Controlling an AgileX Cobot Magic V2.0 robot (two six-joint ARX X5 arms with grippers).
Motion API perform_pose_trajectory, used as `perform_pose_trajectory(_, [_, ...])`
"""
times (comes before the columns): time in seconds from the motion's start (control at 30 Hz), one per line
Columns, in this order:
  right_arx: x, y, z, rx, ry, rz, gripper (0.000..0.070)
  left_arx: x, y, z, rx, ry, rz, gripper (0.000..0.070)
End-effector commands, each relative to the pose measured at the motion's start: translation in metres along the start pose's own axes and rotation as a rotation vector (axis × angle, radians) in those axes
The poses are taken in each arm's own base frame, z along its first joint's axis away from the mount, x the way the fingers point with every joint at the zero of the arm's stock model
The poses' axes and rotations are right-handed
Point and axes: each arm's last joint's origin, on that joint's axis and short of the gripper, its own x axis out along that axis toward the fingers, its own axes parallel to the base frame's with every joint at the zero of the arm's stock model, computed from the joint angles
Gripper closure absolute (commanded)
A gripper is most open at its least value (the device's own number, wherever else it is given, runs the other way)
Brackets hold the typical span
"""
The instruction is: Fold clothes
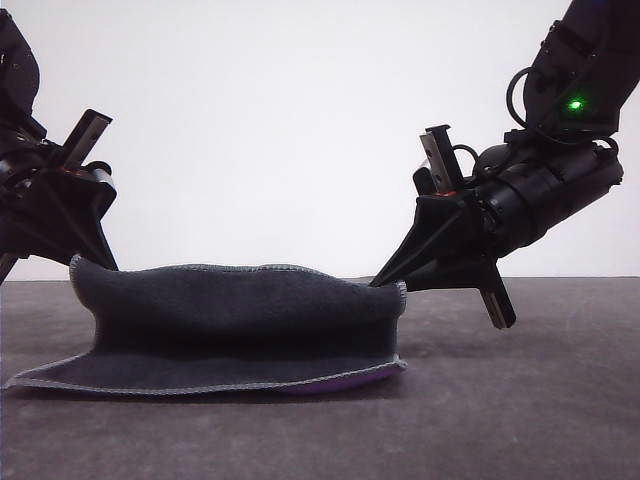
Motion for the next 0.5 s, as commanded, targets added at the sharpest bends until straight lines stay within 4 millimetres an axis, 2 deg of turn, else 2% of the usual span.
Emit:
perform_pose_trajectory(0.0, [0.0030,0.0007,0.0030,-0.029,0.010,0.001,0.0648,0.0013,0.0023,0.0036,0.012,0.014,-0.010,0.0700])
perform_pose_trajectory(0.07, [0.0040,0.0013,0.0018,-0.018,0.019,0.002,0.0620,0.0013,0.0014,0.0016,0.004,0.029,-0.017,0.0699])
perform_pose_trajectory(0.23, [0.0050,0.0019,-0.0007,-0.001,0.035,0.003,0.0619,0.0019,-0.0003,-0.0007,-0.005,0.050,-0.025,0.0667])
perform_pose_trajectory(0.47, [0.0051,0.0021,-0.0033,0.004,0.050,0.003,0.0616,0.0018,-0.0006,-0.0015,-0.011,0.057,-0.027,0.0665])
